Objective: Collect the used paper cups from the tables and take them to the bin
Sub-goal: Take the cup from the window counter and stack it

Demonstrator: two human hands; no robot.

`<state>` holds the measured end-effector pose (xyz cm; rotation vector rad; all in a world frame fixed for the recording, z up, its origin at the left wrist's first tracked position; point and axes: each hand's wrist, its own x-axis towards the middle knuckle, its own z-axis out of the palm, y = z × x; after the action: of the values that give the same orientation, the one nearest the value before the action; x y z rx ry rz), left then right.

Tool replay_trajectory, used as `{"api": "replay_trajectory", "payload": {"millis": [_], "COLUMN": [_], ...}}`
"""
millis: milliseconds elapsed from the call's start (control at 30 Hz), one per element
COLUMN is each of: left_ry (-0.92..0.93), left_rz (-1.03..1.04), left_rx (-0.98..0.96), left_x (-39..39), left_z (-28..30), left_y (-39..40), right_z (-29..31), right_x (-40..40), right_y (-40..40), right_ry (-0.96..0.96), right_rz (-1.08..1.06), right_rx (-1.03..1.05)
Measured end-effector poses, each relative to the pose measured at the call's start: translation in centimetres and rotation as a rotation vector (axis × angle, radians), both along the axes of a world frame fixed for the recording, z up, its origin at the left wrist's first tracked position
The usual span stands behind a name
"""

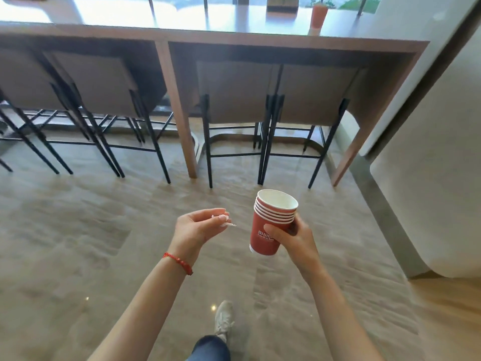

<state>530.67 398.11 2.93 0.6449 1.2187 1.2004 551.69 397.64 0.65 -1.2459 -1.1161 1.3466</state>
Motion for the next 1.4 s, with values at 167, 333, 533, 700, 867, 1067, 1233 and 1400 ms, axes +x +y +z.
{"api": "replay_trajectory", "payload": {"millis": [167, 333, 533, 700, 867, 1067, 1233, 1400], "left_ry": [0.026, 0.001, 0.022, 0.032, 0.027, 0.022, 0.001, 0.038], "left_rz": [-0.064, -0.144, -0.194, -0.219, -0.181, -0.177, -0.169, -0.228], "left_rx": [-0.029, -0.026, -0.014, -0.001, 0.018, 0.028, 0.066, 0.157], "left_x": [1.2, 2.1, 4.5, 8.2, 13.0, 17.5, 19.8, 21.7], "left_z": [-7.6, -9.7, -12.1, -13.1, -12.9, -12.2, -11.6, -10.4], "left_y": [9.0, 17.1, 25.9, 33.8, 41.5, 49.7, 56.3, 64.3], "right_z": [-6.3, -8.6, -11.2, -12.3, -12.3, -11.5, -10.5, -9.0], "right_x": [0.9, 1.7, 3.9, 7.5, 11.9, 16.6, 19.1, 20.7], "right_y": [7.4, 13.6, 21.3, 29.1, 37.6, 46.5, 53.3, 60.8], "right_ry": [-0.016, -0.021, -0.015, -0.015, -0.023, -0.036, -0.044, -0.042], "right_rz": [-0.077, -0.161, -0.215, -0.213, -0.17, -0.13, -0.132, -0.148], "right_rx": [0.015, -0.012, -0.013, 0.006, 0.008, 0.014, 0.056, 0.109]}}
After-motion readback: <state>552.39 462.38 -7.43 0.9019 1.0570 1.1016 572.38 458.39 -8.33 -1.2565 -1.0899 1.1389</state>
